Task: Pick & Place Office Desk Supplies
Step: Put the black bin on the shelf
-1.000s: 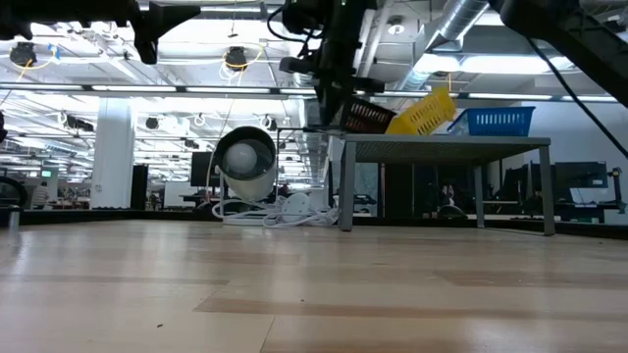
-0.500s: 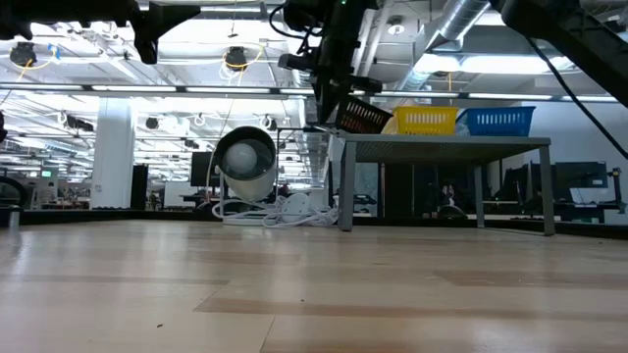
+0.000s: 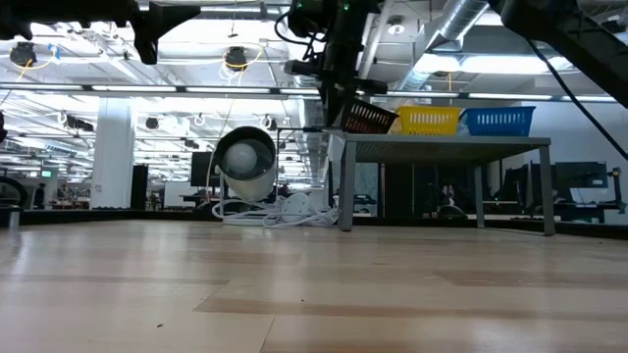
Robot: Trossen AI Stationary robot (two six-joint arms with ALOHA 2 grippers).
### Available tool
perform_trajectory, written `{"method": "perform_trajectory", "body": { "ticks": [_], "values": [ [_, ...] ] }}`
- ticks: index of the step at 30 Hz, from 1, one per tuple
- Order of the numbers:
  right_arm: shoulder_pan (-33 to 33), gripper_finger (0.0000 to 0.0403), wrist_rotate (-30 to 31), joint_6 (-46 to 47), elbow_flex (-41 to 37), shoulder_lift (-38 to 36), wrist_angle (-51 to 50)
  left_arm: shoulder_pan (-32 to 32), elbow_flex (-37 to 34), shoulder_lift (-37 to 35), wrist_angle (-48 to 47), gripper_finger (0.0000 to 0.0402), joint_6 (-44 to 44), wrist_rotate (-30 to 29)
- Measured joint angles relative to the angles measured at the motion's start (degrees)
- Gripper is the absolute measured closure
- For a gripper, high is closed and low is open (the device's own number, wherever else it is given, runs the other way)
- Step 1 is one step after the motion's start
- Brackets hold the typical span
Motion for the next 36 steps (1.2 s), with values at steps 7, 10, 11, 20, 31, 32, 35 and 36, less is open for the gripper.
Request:
{"method": "perform_trajectory", "body": {
  "ticks": [7, 10, 11, 20, 31, 32, 35, 36],
  "values": [
    [-0.91, 0.0403, -0.33, 0.49, 0.00, 0.00, -0.48, 0.00, 0.00, -0.01, -0.02, 0.0216, 0.00, -0.02],
    [-1.16, 0.0403, -1.17, 0.54, 0.00, 0.00, -0.46, 0.00, 0.00, 0.00, -0.02, 0.0216, -0.01, -0.02],
    [-1.27, 0.0403, -1.35, 0.54, 0.00, 0.00, -0.48, 0.00, 0.00, 0.00, -0.02, 0.0216, 0.00, -0.02],
    [-1.77, 0.0402, -2.97, 0.47, 0.00, 0.00, -0.55, 0.00, 0.00, 0.00, -0.04, 0.0216, -0.02, 0.01],
    [-2.13, 0.0378, -3.15, 0.47, -0.02, 0.00, -0.68, 0.02, 0.00, -0.17, -0.02, 0.0216, -0.02, 3.00],
    [-2.18, 0.0377, -3.15, 0.49, -0.02, 0.00, -0.69, 0.00, 0.00, -0.15, -0.04, 0.0216, -0.02, 3.00],
    [-2.55, 0.0373, -3.14, 0.49, -0.02, 0.00, -0.70, 0.02, 0.00, -0.15, -0.02, 0.0216, -0.02, 3.00],
    [-2.55, 0.0372, -3.11, 0.49, -0.02, 0.00, -0.70, 0.02, 0.00, -0.15, -0.03, 0.0216, -0.02, 3.00]
  ]
}}
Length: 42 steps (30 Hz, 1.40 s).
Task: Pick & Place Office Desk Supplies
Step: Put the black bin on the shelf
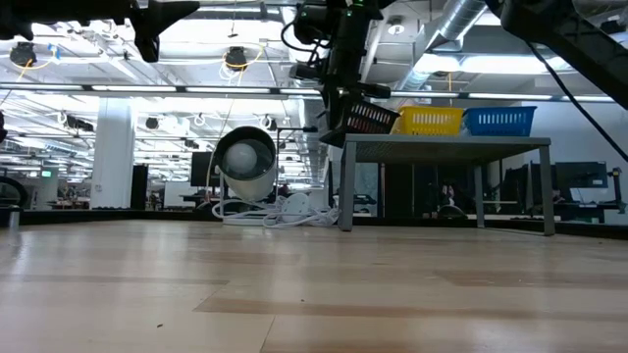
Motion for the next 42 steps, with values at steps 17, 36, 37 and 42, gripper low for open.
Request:
{"method": "perform_trajectory", "body": {
  "ticks": [17, 36, 37, 42],
  "values": [
    [-0.35, 0.0372, 0.12, -0.04, 0.00, 0.07, 0.20, 1.44, 0.00, 0.48, -3.75, 0.0232, -1.77, -2.25],
    [-0.81, 0.0267, -1.39, -0.03, -1.46, 0.13, -0.90, 1.40, 0.00, 0.85, -3.85, 0.0259, -1.77, 0.63],
    [-0.81, 0.0266, -1.39, -0.04, -1.46, 0.13, -0.86, 1.40, 0.00, 0.85, -3.85, 0.0259, -1.77, 0.61],
    [-0.81, 0.0267, -1.39, -0.44, -1.46, 0.13, -0.02, 1.40, 0.00, 0.85, -3.85, 0.0259, -1.75, 1.07]
  ]
}}
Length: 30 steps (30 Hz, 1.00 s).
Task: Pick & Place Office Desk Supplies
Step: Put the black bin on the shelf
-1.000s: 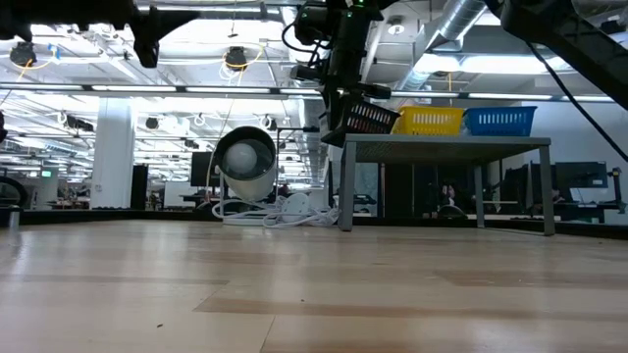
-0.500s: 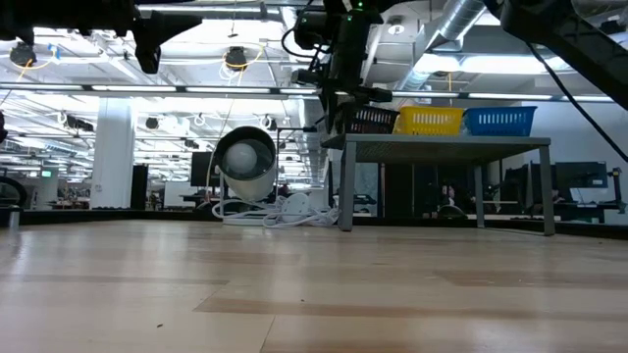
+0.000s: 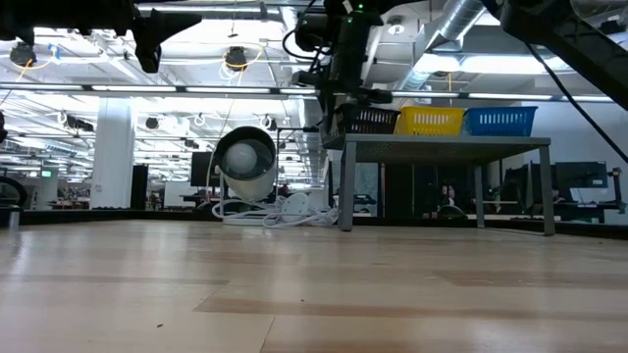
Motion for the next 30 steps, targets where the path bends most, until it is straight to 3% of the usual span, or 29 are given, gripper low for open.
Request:
{"method": "perform_trajectory", "body": {
  "ticks": [30],
  "values": [
    [-0.66, 0.0269, -1.42, -1.28, 1.47, -1.58, -0.93, 0.00, 0.02, -0.02, 0.00, 0.0259, 0.44, 1.05]
  ]
}}
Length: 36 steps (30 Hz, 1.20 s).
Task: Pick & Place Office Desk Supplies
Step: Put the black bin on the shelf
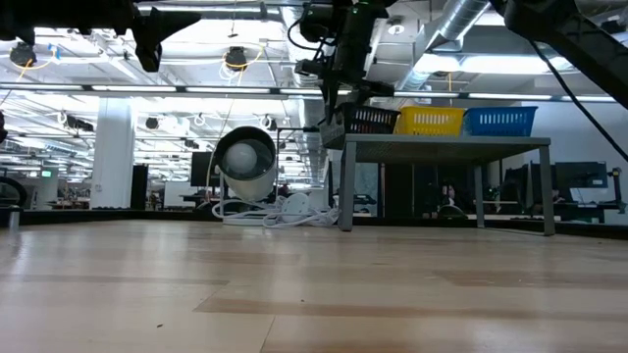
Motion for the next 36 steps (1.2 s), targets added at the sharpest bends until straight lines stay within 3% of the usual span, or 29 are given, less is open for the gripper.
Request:
{"method": "perform_trajectory", "body": {
  "ticks": [21, 36],
  "values": [
    [-0.04, 0.0257, -1.13, -0.87, 0.00, -1.55, 2.62, -0.02, 0.00, 0.00, -0.02, 0.0259, 0.02, 0.94],
    [-0.79, 0.0280, 0.60, -1.92, 0.00, -4.75, 4.10, -0.02, 0.02, 0.00, -0.11, 0.0259, 0.02, 0.92]
  ]
}}
